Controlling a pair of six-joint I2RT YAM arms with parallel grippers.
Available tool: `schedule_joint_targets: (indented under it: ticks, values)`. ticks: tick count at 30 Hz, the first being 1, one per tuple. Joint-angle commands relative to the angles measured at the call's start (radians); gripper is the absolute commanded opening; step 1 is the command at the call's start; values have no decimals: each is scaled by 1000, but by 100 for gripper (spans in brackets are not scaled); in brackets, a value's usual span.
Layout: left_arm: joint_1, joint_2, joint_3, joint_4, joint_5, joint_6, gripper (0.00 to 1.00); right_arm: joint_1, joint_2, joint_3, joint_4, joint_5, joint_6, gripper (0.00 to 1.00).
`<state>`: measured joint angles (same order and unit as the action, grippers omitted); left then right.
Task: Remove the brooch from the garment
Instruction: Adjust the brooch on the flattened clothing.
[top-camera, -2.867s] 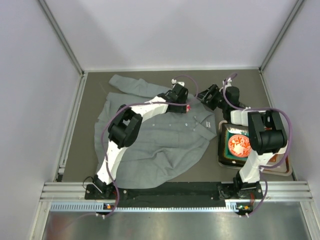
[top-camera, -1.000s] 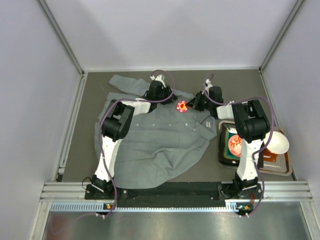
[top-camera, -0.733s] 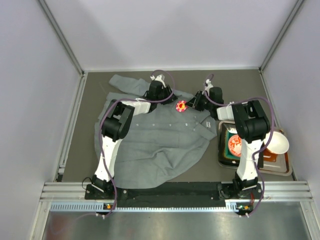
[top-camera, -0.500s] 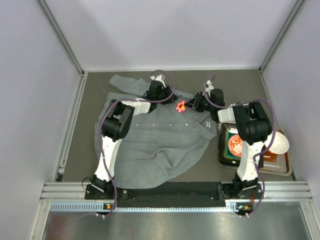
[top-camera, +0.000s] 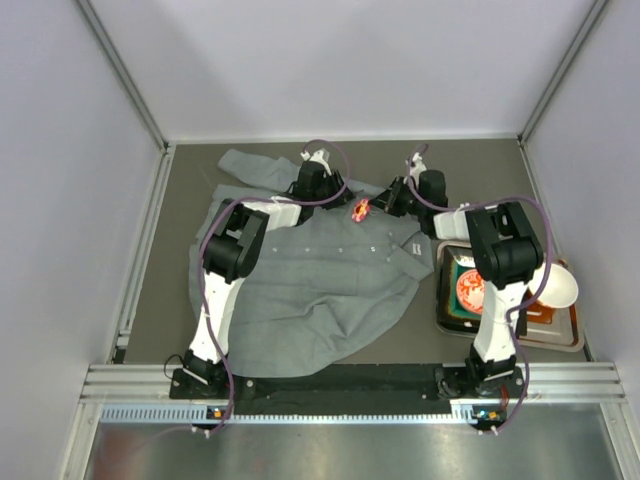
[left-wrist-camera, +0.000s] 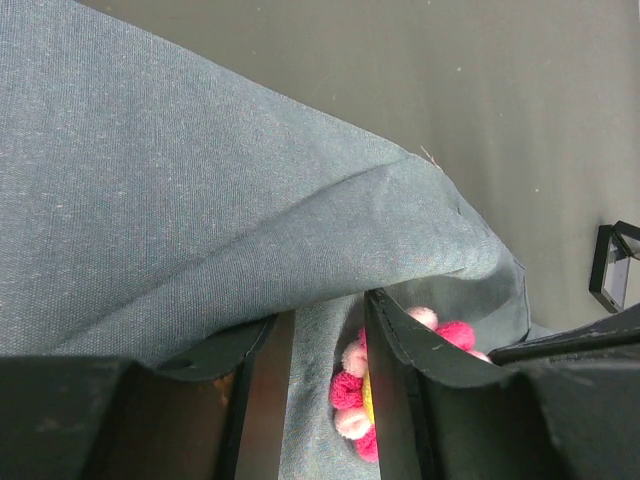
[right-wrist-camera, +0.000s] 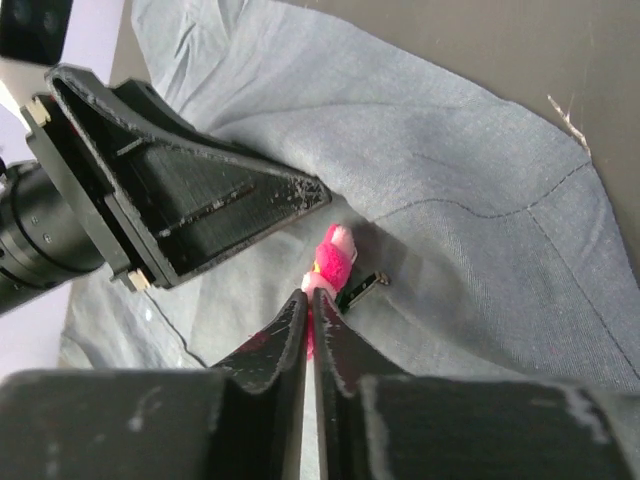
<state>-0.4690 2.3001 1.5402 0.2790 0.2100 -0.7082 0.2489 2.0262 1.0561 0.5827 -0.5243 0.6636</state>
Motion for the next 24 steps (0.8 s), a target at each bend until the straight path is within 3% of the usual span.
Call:
schedule_joint_targets:
  ticks: [1, 8, 11, 16, 21, 24]
  values:
    - [3, 16, -11, 42, 15, 7, 40, 16, 31, 74, 9, 10, -27, 1]
    - [3, 10, -22, 46, 22, 12, 40, 41, 23, 128, -113, 49, -65, 0]
    - [3, 9, -25, 57, 28, 9, 41, 41, -1, 94, -106, 72, -44, 31]
    - [3, 1, -34, 65, 31, 10, 41, 44, -15, 56, -90, 50, 16, 45]
    - [3, -10, -51, 72, 29, 15, 41, 49, -32, 31, -103, 79, 2, 46]
    - [1, -8, -49, 71, 31, 18, 41, 50, -5, 38, -95, 79, 2, 32]
